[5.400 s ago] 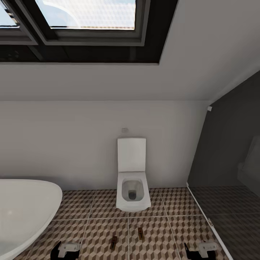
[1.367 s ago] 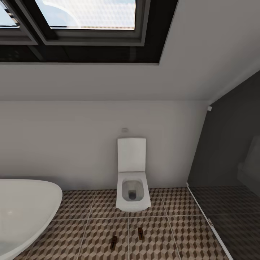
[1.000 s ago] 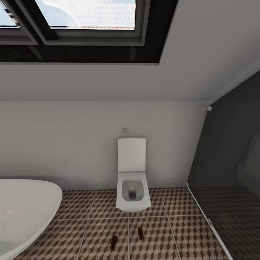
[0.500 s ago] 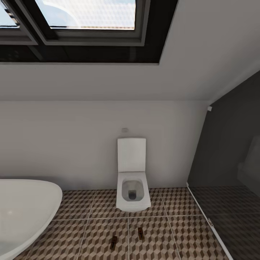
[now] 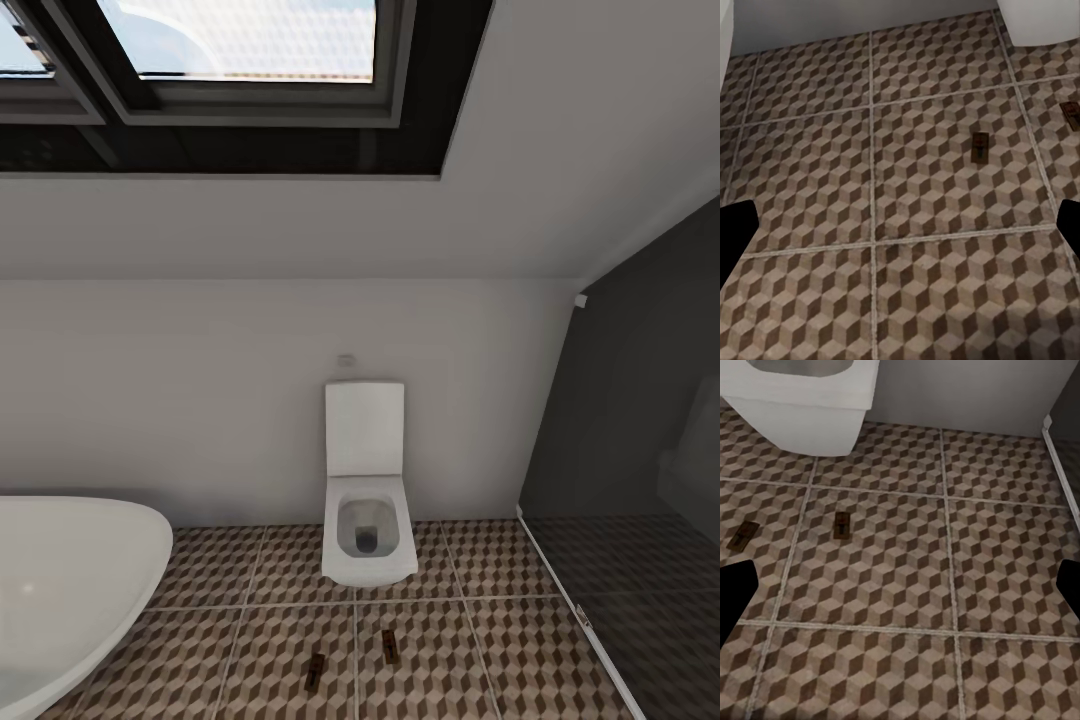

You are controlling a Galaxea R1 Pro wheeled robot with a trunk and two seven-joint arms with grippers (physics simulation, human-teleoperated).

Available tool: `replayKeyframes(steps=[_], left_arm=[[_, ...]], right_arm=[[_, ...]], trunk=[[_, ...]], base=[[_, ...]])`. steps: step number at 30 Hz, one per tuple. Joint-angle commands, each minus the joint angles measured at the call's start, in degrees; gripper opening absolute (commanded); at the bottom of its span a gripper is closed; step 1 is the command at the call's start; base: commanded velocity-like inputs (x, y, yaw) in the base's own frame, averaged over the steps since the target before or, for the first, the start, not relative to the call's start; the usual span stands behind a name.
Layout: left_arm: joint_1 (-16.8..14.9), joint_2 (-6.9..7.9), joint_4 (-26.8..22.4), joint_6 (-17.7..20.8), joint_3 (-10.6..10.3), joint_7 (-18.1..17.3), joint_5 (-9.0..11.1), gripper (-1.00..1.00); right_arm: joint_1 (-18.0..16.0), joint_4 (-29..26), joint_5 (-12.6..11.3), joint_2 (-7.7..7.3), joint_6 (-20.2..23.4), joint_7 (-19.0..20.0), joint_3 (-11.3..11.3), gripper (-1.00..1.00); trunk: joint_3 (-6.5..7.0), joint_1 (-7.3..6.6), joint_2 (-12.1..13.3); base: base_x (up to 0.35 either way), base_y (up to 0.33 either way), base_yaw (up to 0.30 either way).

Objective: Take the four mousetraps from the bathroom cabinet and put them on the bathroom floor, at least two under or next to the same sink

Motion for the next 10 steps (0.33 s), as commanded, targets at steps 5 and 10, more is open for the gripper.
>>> replayKeyframes(steps=[5, 10], left_arm=[[-0.1, -0.01, 0.2, -0.3, -0.5, 0.2, 0.3, 1.0], [-0.1, -0.03, 0.2, -0.3, -0.5, 0.2, 0.3, 1.0]], right_arm=[[0.0, 0.0, 0.0, -0.01, -0.1, -0.2, 0.4, 1.0], [0.0, 0.0, 0.0, -0.01, -0.1, -0.2, 0.4, 1.0]], trunk=[[-0.07, 0.03, -0.1], [-0.07, 0.03, -0.1]], base=[[0.0, 0.0, 0.0], [0.0, 0.0, 0.0]])
